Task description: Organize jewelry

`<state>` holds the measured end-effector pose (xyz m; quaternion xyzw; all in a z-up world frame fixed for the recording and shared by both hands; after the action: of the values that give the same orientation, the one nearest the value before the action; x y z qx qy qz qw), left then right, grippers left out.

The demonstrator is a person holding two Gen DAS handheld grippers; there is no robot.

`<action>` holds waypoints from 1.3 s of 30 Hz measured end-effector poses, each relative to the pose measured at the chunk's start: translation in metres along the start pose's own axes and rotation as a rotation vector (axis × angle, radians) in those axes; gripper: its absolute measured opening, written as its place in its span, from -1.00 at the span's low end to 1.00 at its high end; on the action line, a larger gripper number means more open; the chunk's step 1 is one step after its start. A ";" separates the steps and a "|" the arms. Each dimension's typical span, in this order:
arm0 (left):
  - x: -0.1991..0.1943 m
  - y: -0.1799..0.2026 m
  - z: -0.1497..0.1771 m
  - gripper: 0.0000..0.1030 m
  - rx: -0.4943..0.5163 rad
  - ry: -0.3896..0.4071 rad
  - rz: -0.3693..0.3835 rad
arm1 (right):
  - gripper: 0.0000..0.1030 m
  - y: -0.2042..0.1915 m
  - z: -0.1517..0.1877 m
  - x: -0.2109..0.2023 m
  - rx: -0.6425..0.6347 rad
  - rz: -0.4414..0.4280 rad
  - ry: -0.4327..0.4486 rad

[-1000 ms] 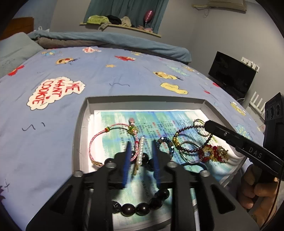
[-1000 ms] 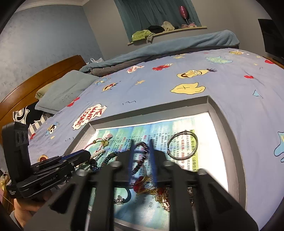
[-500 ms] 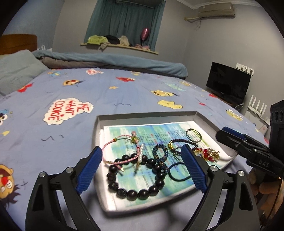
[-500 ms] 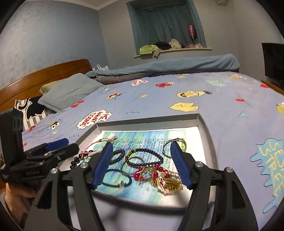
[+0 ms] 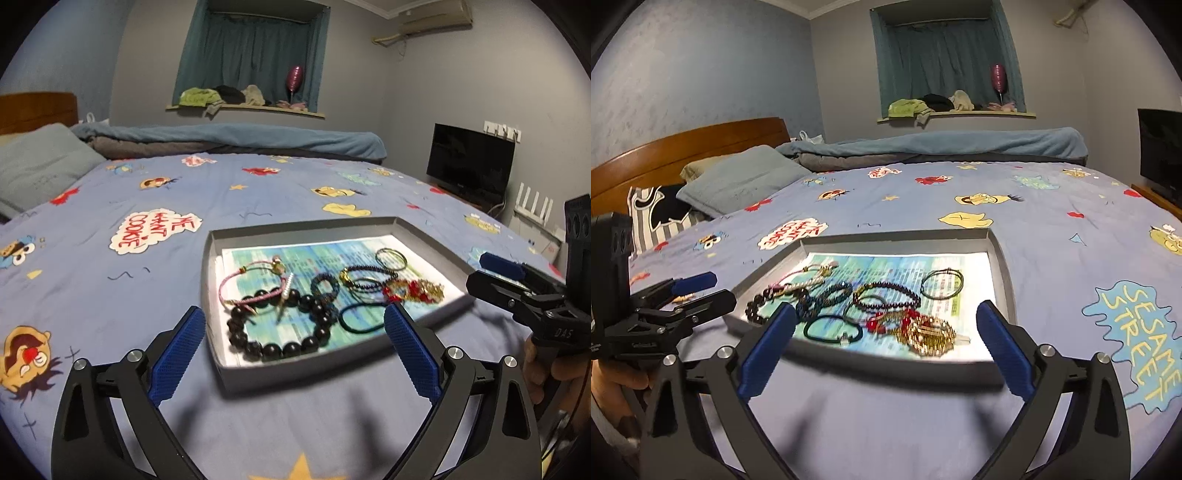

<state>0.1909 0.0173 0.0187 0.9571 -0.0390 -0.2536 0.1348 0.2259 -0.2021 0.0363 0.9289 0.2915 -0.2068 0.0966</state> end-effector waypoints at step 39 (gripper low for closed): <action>-0.037 0.021 0.033 0.90 0.038 0.081 -0.012 | 0.89 -0.020 0.033 -0.047 -0.073 0.028 0.054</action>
<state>0.1425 -0.0053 0.0144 0.9691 -0.0326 -0.2147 0.1168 0.1688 -0.2196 0.0257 0.9340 0.2884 -0.1694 0.1252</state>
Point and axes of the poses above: each gripper's, at about its wrist camera, not at the fingertips, and x roughly the way its jaws point, y to its right, z to its underside, the point moved 5 cm from there along x, roughly the way its jaws point, and after that the axes turned 12 degrees about -x, right-handed, at the moved point
